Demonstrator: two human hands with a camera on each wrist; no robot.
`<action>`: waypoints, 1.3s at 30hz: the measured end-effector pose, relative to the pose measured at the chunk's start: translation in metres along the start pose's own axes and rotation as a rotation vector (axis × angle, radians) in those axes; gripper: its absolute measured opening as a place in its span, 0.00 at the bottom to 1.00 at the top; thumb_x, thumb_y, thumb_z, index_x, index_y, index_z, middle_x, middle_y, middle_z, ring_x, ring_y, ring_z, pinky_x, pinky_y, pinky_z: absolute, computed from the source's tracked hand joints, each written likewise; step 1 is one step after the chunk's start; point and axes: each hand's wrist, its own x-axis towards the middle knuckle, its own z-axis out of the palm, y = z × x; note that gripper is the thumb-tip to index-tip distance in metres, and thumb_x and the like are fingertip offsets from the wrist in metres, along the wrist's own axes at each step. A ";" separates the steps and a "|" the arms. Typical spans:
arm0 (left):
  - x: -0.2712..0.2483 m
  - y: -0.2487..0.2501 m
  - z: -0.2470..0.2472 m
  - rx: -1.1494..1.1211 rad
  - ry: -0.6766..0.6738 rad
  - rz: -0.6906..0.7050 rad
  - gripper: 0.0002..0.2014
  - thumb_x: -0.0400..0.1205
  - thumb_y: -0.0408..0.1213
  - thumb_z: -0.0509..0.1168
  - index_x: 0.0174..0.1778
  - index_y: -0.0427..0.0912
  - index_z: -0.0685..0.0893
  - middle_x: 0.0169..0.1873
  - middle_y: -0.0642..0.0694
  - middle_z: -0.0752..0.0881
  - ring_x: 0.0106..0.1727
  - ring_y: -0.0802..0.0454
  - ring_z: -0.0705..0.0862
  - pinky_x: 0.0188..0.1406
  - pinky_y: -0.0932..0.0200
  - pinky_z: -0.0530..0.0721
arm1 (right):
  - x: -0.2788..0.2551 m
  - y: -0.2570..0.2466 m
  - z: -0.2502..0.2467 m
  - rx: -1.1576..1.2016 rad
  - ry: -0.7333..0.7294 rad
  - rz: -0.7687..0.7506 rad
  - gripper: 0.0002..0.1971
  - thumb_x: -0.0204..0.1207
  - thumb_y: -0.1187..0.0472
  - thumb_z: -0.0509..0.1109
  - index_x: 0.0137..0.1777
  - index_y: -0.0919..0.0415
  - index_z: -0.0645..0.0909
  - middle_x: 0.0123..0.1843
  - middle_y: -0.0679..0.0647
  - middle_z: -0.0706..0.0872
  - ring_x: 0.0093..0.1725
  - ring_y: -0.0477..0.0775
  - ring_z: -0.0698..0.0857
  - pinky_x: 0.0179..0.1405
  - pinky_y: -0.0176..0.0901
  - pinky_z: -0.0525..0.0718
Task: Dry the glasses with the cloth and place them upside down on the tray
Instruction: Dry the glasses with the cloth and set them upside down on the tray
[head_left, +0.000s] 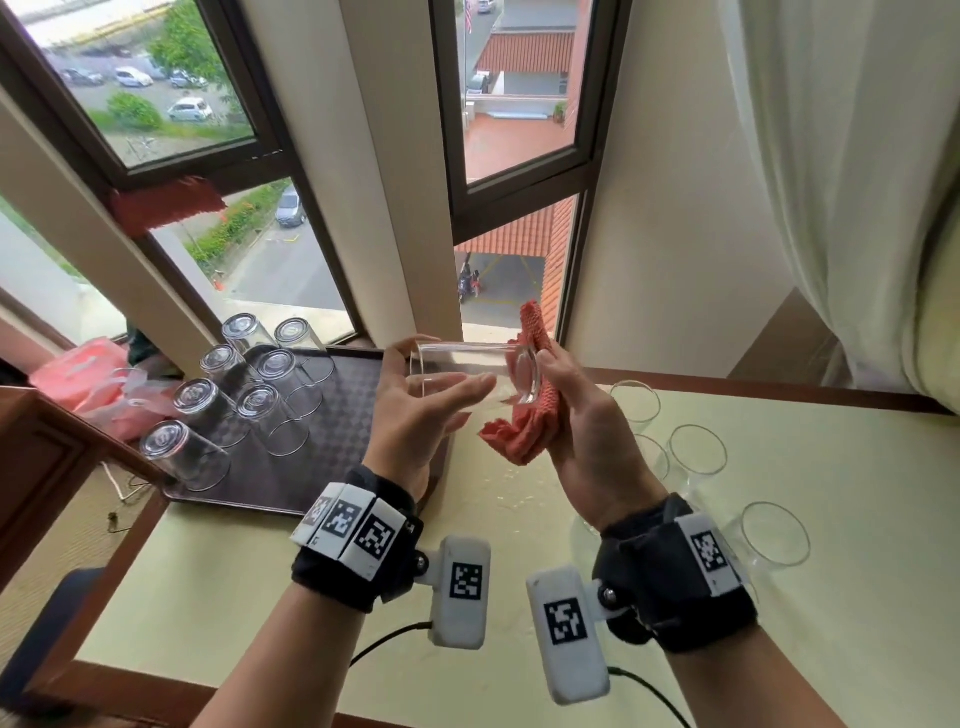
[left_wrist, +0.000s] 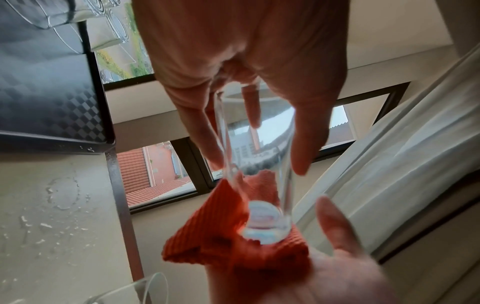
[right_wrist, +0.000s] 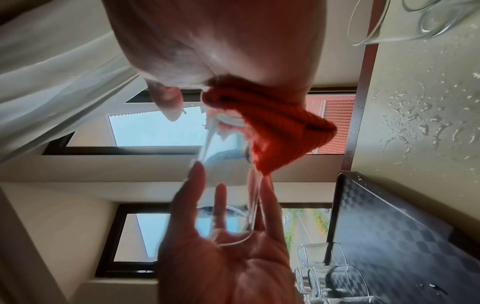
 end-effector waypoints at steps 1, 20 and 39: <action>-0.001 0.002 -0.001 0.003 -0.018 -0.006 0.39 0.56 0.42 0.85 0.63 0.53 0.75 0.54 0.34 0.90 0.57 0.37 0.90 0.58 0.39 0.88 | -0.001 0.000 -0.001 0.009 0.007 -0.007 0.26 0.77 0.45 0.67 0.74 0.51 0.76 0.73 0.56 0.81 0.71 0.61 0.81 0.67 0.62 0.83; -0.004 0.014 0.009 0.061 -0.063 0.053 0.39 0.54 0.44 0.85 0.62 0.51 0.79 0.50 0.34 0.91 0.53 0.34 0.91 0.58 0.30 0.86 | -0.002 -0.009 0.000 0.059 0.087 -0.039 0.23 0.87 0.44 0.55 0.72 0.57 0.78 0.67 0.59 0.87 0.62 0.60 0.89 0.60 0.67 0.87; -0.008 0.015 0.001 0.133 -0.162 0.049 0.38 0.53 0.45 0.85 0.60 0.51 0.81 0.49 0.32 0.90 0.50 0.37 0.91 0.55 0.31 0.87 | -0.002 -0.006 -0.007 0.055 0.075 0.009 0.30 0.82 0.34 0.52 0.68 0.54 0.81 0.63 0.57 0.90 0.63 0.65 0.88 0.58 0.70 0.84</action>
